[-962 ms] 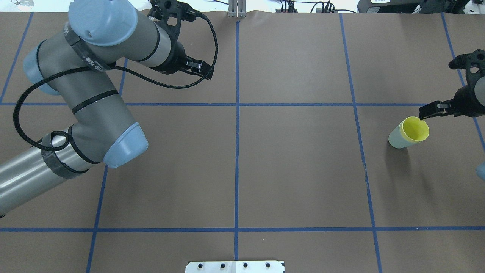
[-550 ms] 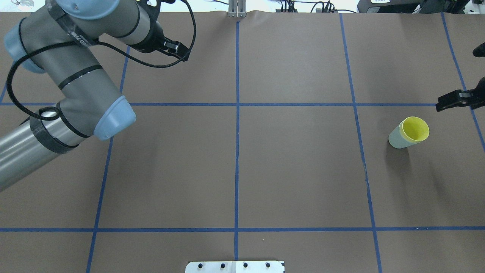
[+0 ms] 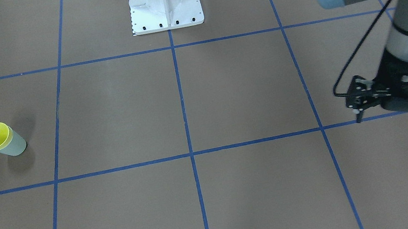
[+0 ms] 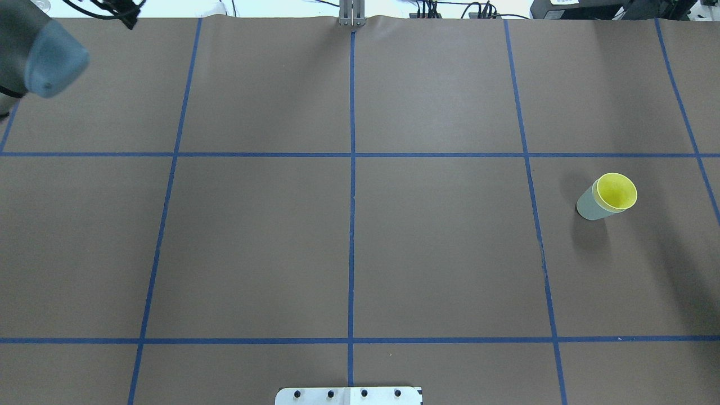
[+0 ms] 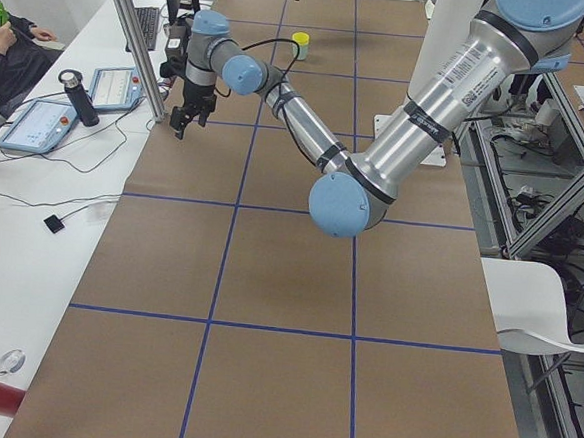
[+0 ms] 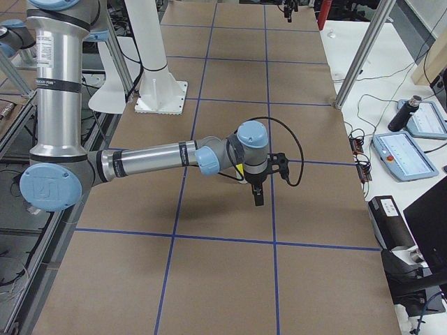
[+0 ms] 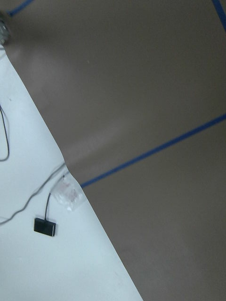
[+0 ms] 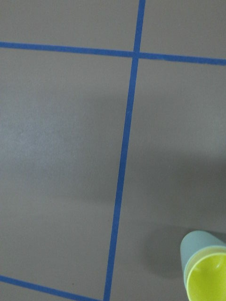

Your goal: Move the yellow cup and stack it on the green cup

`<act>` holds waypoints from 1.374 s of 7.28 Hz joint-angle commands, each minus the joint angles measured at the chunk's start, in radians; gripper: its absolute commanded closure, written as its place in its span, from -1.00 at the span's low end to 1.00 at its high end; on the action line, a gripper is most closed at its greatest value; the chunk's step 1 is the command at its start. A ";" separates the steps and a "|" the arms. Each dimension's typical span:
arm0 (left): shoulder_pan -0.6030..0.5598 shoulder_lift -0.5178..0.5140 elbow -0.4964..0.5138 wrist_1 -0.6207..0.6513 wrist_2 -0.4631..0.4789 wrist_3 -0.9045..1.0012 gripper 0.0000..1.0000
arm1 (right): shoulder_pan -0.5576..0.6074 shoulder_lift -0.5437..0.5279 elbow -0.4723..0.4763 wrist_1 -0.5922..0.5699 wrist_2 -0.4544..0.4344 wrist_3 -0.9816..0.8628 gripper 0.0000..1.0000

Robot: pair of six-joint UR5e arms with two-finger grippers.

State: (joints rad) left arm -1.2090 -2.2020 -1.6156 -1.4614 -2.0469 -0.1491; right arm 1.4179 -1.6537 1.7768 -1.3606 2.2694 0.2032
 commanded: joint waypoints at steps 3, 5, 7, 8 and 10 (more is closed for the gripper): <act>-0.286 0.165 0.113 0.070 -0.101 0.357 -1.00 | 0.145 -0.051 -0.023 -0.127 0.061 -0.128 -0.98; -0.377 0.295 0.120 0.046 -0.111 0.480 -1.00 | 0.145 -0.067 -0.026 -0.130 0.061 -0.128 -0.98; -0.402 0.397 0.117 -0.020 -0.182 0.474 -1.00 | 0.151 -0.090 -0.025 -0.126 0.053 -0.127 -0.98; -0.400 0.407 0.129 -0.092 -0.179 0.471 -1.00 | 0.151 -0.087 -0.026 -0.118 0.055 -0.126 -0.98; -0.403 0.438 0.129 -0.158 -0.182 0.474 -1.00 | 0.190 -0.092 -0.013 -0.117 0.055 -0.128 -0.98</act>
State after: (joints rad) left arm -1.6108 -1.7849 -1.4908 -1.5647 -2.2270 0.3250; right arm 1.5917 -1.7431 1.7597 -1.4788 2.3267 0.0757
